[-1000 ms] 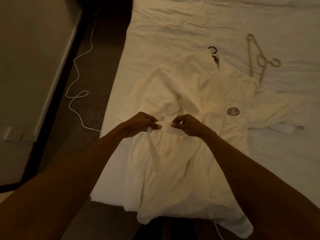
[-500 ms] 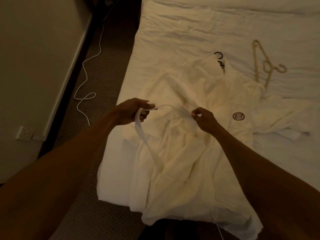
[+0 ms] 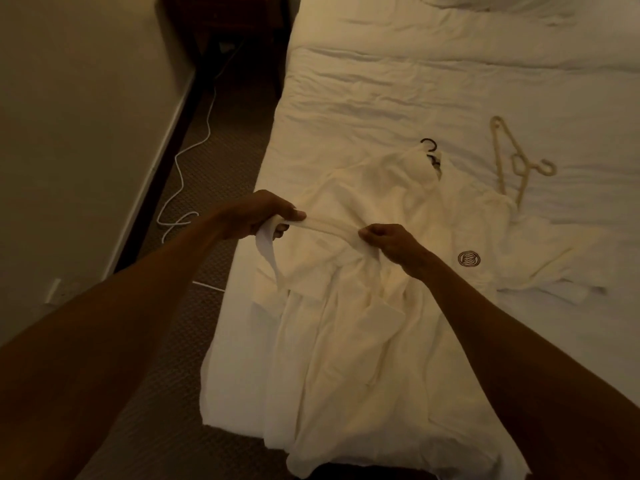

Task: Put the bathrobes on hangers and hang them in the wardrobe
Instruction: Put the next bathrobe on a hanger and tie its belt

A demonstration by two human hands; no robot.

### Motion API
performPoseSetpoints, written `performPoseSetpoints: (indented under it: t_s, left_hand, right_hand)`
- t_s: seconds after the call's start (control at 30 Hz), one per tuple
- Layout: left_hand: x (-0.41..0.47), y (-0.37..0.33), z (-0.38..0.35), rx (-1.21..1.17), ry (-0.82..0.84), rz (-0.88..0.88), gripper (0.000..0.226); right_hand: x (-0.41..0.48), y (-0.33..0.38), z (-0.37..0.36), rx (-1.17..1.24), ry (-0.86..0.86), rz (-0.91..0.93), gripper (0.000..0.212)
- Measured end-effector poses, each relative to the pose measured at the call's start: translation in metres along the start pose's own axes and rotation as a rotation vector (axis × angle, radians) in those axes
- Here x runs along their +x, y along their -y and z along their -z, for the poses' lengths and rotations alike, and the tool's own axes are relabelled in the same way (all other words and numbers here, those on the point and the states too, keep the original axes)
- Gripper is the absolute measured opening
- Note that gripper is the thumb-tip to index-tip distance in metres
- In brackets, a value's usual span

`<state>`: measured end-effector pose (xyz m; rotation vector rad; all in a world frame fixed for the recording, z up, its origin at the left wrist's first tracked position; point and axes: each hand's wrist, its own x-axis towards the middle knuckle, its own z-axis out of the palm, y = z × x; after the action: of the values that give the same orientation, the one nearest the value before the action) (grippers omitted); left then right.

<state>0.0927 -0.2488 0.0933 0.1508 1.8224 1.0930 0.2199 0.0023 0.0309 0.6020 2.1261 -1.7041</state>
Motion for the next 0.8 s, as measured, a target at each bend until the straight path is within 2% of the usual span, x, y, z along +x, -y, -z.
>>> performPoseSetpoints:
  t_s: [0.1, 0.17, 0.33, 0.43, 0.5, 0.57, 0.6, 0.67, 0.73, 0.8]
  left_hand:
    - [-0.002, -0.015, -0.002, 0.025, -0.051, -0.035, 0.024]
    - [0.004, -0.024, -0.014, 0.068, -0.084, -0.062, 0.030]
    - [0.037, -0.031, -0.104, 0.134, -0.140, -0.135, 0.026]
    - [0.065, -0.005, -0.178, 0.225, -0.152, -0.149, 0.032]
    - [0.081, 0.018, -0.223, 0.379, -0.075, -0.101, 0.037]
    - [0.093, 0.036, -0.262, 0.536, 0.034, -0.059, 0.036]
    - [0.098, 0.041, -0.279, 0.598, 0.030, -0.069, 0.035]
    - [0.105, 0.043, -0.309, 0.657, -0.174, -0.157, 0.035]
    - [0.109, 0.036, -0.336, 0.596, -0.419, -0.247, 0.040]
    - [0.116, 0.024, -0.363, 0.548, -0.455, -0.268, 0.038]
  right_hand:
    - [0.003, -0.013, 0.033, -0.184, -0.295, 0.000, 0.023]
    - [-0.003, -0.029, 0.053, -0.246, -0.409, -0.030, 0.026]
    - [-0.048, -0.103, 0.096, -0.170, -0.533, -0.169, 0.044]
    - [-0.080, -0.167, 0.123, -0.215, -0.623, -0.306, 0.042]
    - [-0.102, -0.206, 0.138, -0.228, -0.678, -0.377, 0.039]
    - [-0.120, -0.238, 0.147, -0.257, -0.639, -0.454, 0.039]
    - [-0.127, -0.250, 0.150, -0.266, -0.575, -0.483, 0.038]
    - [-0.138, -0.266, 0.152, -0.160, -0.422, -0.494, 0.035]
    - [-0.151, -0.267, 0.148, 0.053, -0.314, -0.481, 0.036]
    - [-0.160, -0.267, 0.147, 0.186, -0.282, -0.452, 0.037]
